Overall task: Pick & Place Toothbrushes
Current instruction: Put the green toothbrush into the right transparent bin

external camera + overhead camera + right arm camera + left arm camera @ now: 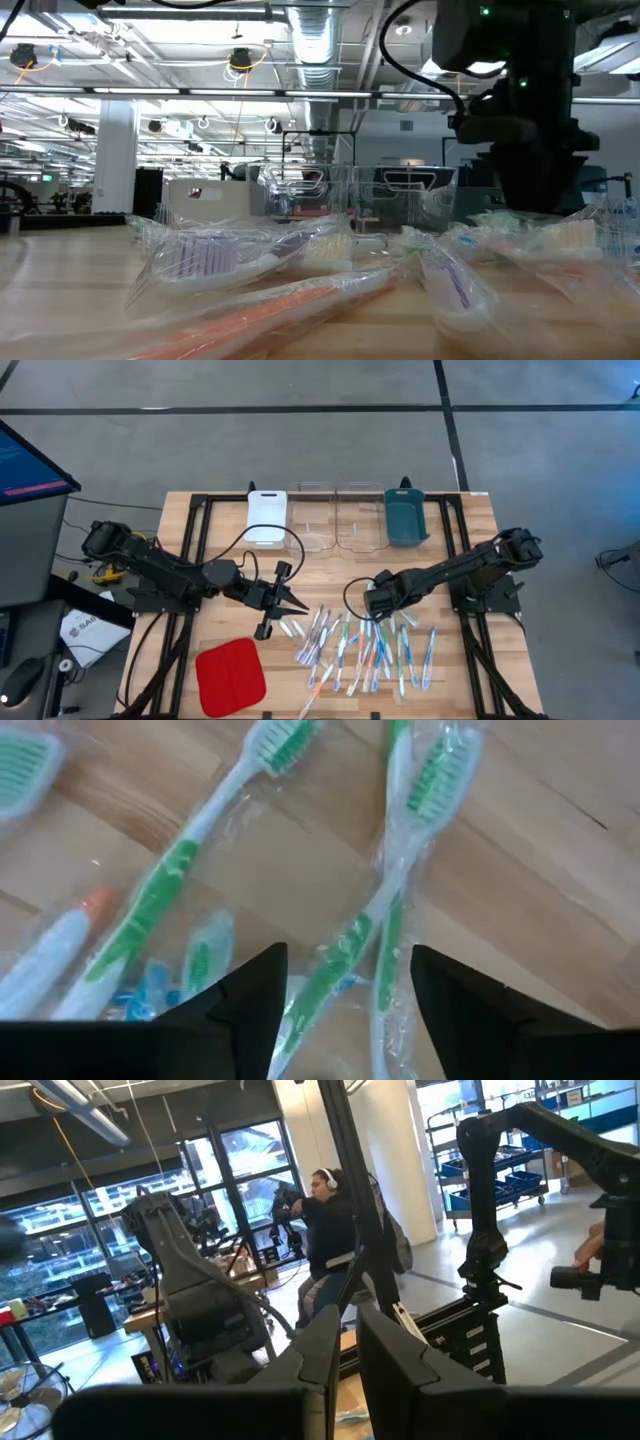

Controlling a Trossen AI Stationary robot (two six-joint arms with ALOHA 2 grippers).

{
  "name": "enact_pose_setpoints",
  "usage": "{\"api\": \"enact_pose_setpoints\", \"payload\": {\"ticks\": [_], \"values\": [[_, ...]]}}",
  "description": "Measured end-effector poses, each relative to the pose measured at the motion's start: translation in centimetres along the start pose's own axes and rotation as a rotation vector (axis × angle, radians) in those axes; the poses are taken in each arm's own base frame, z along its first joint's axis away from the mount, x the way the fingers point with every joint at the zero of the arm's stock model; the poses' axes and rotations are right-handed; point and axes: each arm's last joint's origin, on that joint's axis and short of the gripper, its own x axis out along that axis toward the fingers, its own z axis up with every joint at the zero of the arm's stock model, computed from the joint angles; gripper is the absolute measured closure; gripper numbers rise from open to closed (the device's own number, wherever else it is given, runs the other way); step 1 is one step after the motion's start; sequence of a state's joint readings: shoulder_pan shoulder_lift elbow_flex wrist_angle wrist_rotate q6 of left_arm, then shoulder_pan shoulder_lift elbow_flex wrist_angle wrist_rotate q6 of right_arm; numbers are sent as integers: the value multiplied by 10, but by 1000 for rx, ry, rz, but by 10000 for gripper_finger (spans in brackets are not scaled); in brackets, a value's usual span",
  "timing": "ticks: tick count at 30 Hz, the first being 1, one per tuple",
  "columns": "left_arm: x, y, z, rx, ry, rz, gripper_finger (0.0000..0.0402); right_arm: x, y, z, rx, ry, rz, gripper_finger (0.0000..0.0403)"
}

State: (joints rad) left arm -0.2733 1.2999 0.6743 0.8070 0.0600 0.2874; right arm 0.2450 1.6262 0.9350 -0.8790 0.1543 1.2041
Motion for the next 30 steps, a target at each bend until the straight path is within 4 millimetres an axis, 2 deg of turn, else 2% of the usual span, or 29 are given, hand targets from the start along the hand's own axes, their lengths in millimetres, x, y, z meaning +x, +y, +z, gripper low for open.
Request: {"api": "enact_pose_setpoints", "payload": {"ticks": [4, 18, 30], "values": [[0, 0, 0, 0, 0, 0, 369, 6, 2, 0, 7, -19, 51, 215], [0, 0, 0, 0, 0, 0, 369, 19, -8, -6, 36, -8, 15, 247], [0, 0, 0, 0, -1, 0, 369, 19, -7, -6, 36, -10, 21, 347]]}}
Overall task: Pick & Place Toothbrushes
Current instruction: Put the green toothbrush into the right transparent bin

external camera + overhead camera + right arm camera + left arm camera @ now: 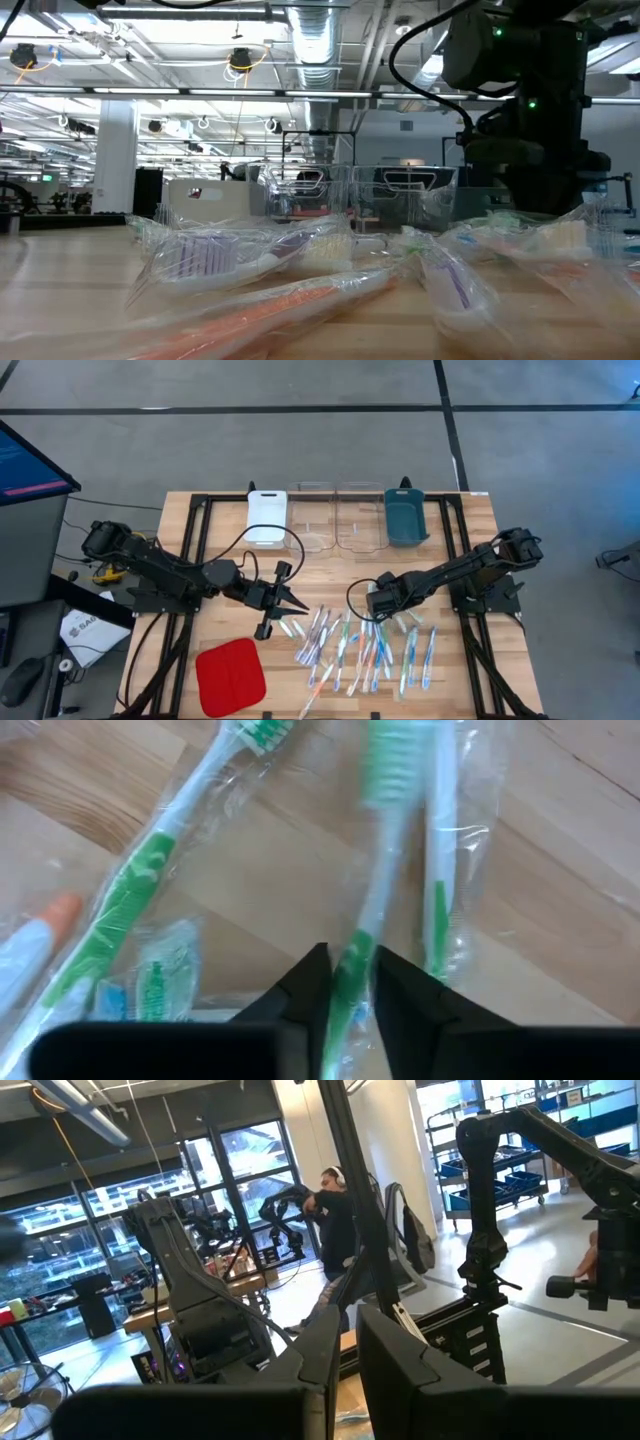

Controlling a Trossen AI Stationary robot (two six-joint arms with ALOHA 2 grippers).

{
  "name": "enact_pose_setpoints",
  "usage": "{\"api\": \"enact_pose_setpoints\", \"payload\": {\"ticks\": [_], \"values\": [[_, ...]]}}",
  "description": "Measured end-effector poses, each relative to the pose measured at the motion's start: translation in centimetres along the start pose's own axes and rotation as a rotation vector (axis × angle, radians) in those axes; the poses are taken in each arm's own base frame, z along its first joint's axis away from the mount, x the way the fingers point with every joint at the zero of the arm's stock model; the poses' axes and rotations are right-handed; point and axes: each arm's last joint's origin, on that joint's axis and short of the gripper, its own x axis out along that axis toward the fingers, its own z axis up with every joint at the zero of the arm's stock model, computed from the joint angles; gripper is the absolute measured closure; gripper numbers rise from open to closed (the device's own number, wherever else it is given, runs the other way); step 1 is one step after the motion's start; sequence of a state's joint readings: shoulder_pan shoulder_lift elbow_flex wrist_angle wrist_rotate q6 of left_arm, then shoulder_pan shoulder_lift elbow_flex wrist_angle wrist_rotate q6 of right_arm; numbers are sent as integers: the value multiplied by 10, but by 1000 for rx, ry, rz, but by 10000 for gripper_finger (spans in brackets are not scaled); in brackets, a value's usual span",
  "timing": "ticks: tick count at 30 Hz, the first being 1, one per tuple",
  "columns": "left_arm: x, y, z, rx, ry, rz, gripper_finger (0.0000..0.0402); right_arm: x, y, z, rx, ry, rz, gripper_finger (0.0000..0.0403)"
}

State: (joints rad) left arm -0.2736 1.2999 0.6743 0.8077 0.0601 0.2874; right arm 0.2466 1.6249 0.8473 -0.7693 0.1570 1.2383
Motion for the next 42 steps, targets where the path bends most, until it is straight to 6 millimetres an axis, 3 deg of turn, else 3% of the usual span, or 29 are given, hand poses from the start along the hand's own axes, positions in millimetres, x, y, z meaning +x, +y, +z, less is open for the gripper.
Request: {"api": "enact_pose_setpoints", "payload": {"ticks": [7, 15, 19, 23, 28, 34, 38, 42], "values": [[0, 0, 0, 0, 0, 0, 369, -13, 11, 6, -47, -17, 47, 389], [0, 0, 0, 0, 1, 0, 369, -46, 24, 16, -95, -21, 52, 360], [0, 0, 0, 0, 2, 0, 369, -69, 33, 23, -145, -36, 82, 371], [0, 0, 0, 0, 3, -1, 369, -106, 43, 39, -217, -80, 145, 389], [0, 0, 0, 0, 1, 0, 369, -157, 37, 69, -234, -224, 116, 380], [0, 0, 0, 0, 1, 0, 369, -199, 7, 125, -151, -436, 31, 381], [0, -1, 0, -1, 0, -3, 369, -204, -19, 171, -78, -526, 24, 390], [0, -1, 0, -5, 2, -6, 369, -189, -52, 213, 41, -509, 35, 385]]}}
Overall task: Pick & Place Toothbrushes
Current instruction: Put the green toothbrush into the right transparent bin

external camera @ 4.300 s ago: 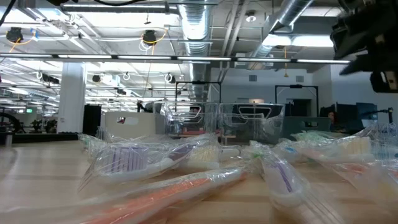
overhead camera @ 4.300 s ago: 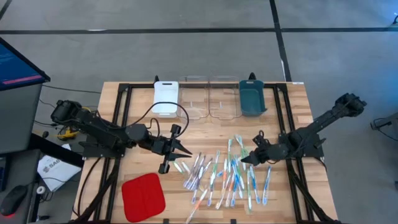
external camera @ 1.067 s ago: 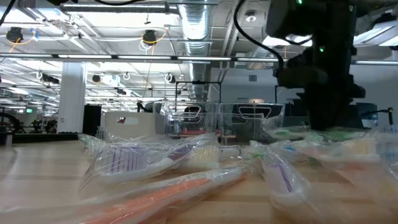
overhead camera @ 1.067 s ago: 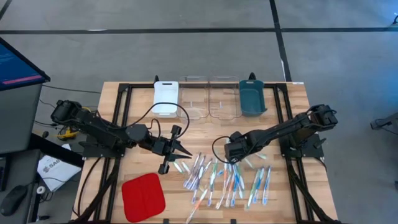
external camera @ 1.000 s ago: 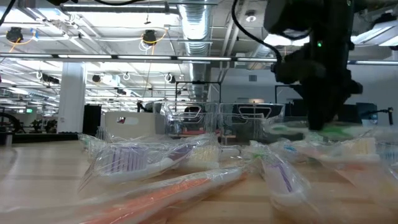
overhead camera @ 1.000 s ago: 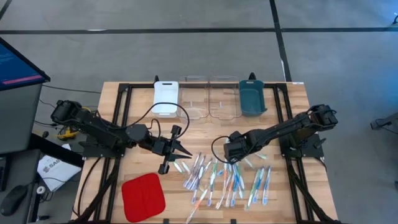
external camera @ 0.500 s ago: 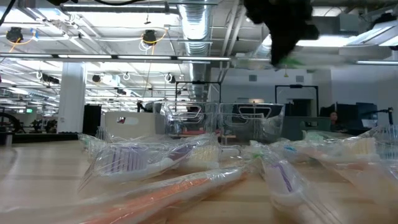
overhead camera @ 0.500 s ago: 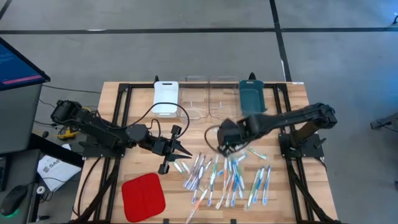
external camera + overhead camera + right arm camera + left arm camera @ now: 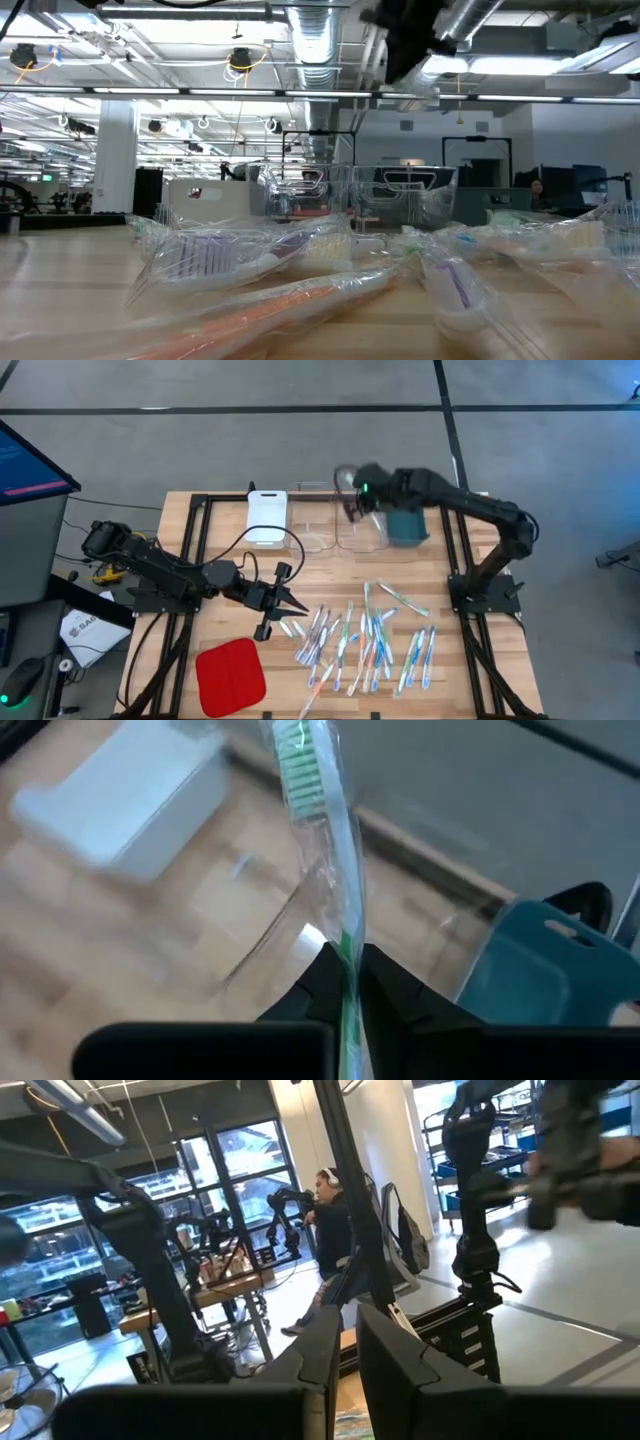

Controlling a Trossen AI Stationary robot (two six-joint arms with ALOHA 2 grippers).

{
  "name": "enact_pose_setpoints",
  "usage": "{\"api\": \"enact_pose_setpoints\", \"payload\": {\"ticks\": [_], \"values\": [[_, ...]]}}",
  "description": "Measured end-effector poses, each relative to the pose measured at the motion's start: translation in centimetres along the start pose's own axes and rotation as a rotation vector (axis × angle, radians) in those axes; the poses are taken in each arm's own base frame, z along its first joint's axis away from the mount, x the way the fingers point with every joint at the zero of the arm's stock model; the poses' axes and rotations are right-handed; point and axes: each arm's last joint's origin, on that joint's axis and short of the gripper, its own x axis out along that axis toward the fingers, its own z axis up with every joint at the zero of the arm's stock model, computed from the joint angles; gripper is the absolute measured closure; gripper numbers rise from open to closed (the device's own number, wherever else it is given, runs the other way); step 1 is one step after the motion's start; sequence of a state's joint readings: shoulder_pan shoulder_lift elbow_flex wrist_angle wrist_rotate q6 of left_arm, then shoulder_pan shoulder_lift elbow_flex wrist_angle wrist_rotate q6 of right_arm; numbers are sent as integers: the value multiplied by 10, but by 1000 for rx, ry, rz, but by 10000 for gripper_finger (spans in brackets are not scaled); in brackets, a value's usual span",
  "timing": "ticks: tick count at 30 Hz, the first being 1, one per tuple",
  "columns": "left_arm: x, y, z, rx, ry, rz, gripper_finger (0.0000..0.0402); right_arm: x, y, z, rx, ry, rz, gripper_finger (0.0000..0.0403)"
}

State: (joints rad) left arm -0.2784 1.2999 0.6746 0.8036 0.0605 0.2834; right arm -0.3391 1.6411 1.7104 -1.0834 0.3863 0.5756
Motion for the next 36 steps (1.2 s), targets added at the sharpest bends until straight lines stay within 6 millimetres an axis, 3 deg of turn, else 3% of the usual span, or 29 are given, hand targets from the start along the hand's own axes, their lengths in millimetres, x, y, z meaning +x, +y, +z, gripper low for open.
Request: {"api": "enact_pose_setpoints", "payload": {"ticks": [4, 8, 13, 20, 26, 36], "values": [[0, -1, 0, -3, 2, -3, 369, 36, -29, 14, 116, 43, 63, 379], [0, -1, 0, -4, 4, -4, 369, 65, -49, 14, 180, 90, 96, 385], [0, -1, 0, -2, 5, -4, 369, 103, -54, 7, 190, 185, 63, 385], [0, -1, 0, -1, 3, -4, 369, 148, -43, -4, 153, 273, 33, 378], [0, -1, -1, -2, 11, -6, 369, 169, -46, -10, 158, 341, 20, 378], [0, -1, -1, -1, 12, -6, 369, 169, -46, -9, 140, 342, 47, 318]]}}
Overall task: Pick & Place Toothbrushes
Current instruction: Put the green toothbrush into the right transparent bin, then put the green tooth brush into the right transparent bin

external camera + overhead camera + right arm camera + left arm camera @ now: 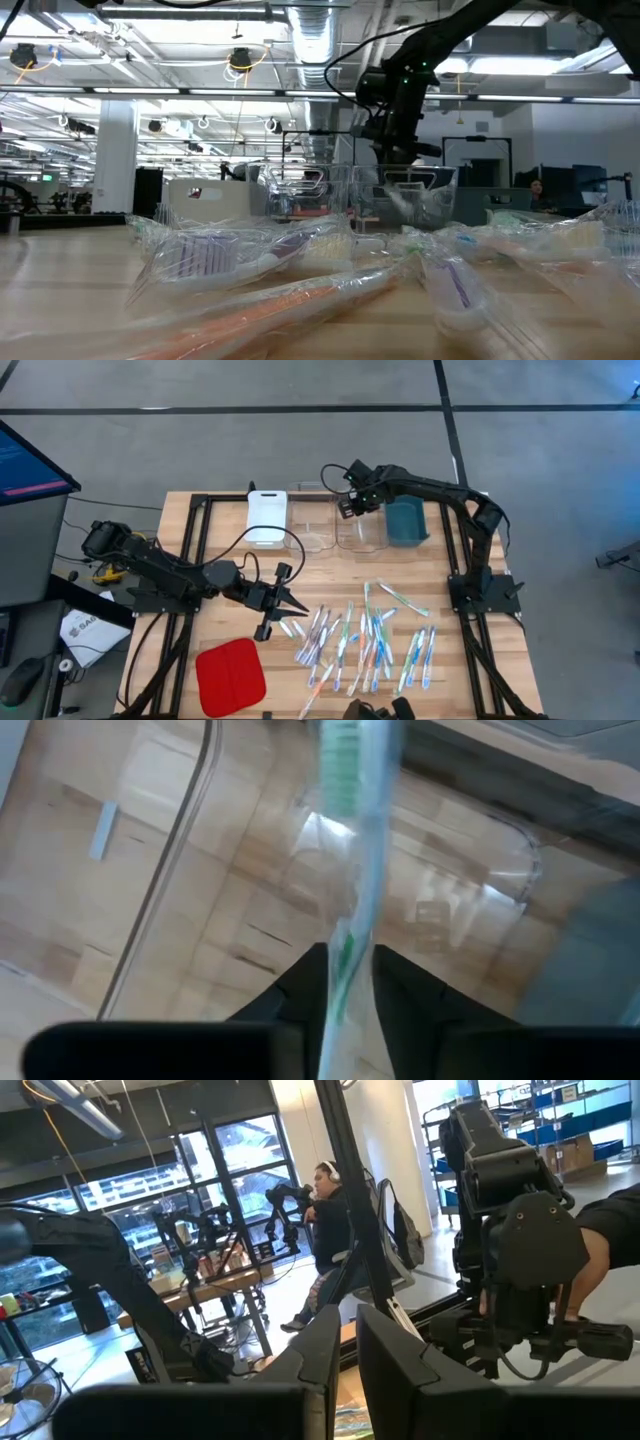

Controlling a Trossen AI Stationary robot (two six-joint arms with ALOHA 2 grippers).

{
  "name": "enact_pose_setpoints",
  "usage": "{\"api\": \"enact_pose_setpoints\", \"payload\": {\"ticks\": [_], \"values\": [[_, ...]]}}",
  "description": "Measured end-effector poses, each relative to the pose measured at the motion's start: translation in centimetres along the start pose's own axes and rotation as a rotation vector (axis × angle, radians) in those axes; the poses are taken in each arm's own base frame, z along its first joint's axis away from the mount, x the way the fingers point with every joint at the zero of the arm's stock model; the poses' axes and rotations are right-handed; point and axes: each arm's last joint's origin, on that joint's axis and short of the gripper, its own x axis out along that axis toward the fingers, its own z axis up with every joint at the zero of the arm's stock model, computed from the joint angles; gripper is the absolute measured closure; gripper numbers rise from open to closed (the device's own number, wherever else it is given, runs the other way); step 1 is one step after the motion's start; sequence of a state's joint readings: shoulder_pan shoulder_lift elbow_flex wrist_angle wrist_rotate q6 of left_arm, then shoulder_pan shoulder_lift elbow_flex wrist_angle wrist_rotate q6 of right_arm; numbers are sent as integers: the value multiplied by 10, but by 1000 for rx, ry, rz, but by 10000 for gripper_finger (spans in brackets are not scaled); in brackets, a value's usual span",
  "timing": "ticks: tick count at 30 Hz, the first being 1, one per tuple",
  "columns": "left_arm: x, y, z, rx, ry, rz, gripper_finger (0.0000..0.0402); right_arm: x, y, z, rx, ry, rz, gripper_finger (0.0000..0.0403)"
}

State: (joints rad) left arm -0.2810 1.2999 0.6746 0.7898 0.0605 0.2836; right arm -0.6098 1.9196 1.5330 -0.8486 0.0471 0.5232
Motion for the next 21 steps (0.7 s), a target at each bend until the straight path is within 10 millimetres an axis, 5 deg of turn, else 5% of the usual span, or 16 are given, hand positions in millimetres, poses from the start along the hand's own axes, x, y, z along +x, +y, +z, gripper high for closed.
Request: {"api": "enact_pose_setpoints", "payload": {"ticks": [12, 21], "values": [[0, 0, 0, 0, 1, 0, 369, -7, 4, 1, -43, 6, 5, 219], [0, 0, 0, 1, 2, 2, 369, -76, 26, 18, -143, -19, 86, 177]]}}
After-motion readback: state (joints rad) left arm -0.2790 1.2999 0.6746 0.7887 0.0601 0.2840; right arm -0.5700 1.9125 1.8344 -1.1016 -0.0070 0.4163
